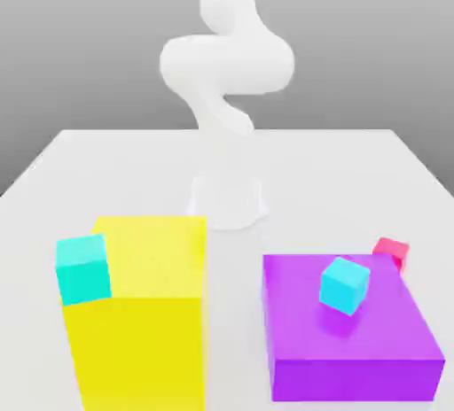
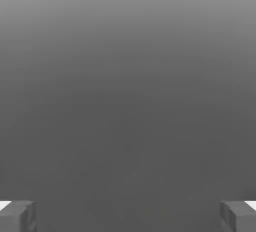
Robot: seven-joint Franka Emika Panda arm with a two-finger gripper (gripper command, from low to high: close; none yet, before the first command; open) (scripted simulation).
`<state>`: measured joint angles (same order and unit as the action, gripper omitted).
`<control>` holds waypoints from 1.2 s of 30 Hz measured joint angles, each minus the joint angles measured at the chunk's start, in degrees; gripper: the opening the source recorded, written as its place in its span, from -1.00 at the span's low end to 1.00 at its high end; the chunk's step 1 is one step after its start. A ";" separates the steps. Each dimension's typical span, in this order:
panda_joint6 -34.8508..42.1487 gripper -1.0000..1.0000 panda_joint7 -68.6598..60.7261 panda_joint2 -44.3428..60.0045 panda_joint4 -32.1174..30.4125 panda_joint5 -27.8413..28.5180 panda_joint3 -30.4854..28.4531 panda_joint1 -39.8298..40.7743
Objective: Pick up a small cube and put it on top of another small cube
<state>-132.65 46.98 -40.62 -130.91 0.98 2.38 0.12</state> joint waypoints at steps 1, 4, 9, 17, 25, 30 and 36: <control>-0.38 0.00 0.53 2.24 0.37 0.47 1.03 0.03; -1.48 0.00 2.11 8.57 1.42 1.93 3.98 0.08; -3.21 0.00 5.17 18.90 3.15 4.95 8.67 -0.16; -5.85 0.00 10.95 35.65 5.94 11.09 14.12 -3.11; -8.65 0.00 15.74 52.15 8.68 15.76 16.31 -8.50; -10.76 0.00 17.48 62.00 10.28 16.82 17.59 -11.99; -16.04 0.00 19.80 73.88 12.66 19.02 16.48 -16.28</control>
<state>-148.68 66.78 33.25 -118.25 20.00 18.85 -16.17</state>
